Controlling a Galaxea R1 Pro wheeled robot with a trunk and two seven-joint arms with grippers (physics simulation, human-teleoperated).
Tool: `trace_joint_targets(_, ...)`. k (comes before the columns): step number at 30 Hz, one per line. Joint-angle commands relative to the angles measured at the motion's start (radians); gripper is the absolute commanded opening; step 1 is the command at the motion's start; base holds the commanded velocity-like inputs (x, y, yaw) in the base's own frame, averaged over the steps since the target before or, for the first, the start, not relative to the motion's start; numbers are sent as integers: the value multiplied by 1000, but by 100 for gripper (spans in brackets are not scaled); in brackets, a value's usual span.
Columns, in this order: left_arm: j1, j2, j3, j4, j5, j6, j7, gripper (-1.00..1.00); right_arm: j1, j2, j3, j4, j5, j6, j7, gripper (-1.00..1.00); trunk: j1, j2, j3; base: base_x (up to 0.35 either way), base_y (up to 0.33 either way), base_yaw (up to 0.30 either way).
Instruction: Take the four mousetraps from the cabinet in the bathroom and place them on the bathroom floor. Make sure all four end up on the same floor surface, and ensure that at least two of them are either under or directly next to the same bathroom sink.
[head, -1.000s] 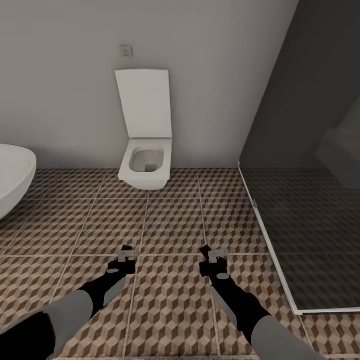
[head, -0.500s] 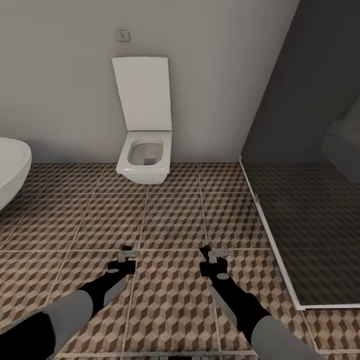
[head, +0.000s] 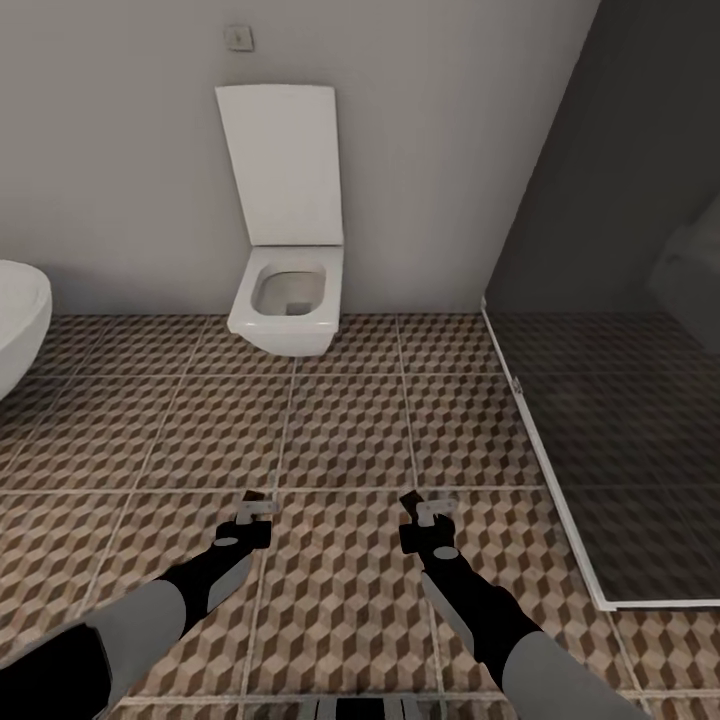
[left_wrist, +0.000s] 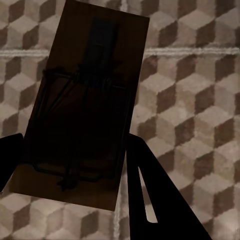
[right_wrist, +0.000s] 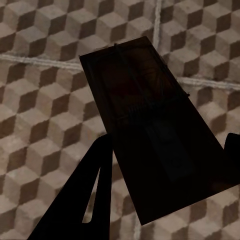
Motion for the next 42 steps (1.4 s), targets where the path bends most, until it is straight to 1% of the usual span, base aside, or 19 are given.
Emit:
trace_joint_targets(1,-1,1,-9,-3,6,-1,8,-100,-1,-1,5,-2,-7,4,-10,-100,4,-8,-5,0,0,0)
trace_joint_targets(42,-1,1,-9,-3,7,-1,8,-100,-1,-1,5,-2,-6,4,-10,-100,161,-295,-199,0,0,0)
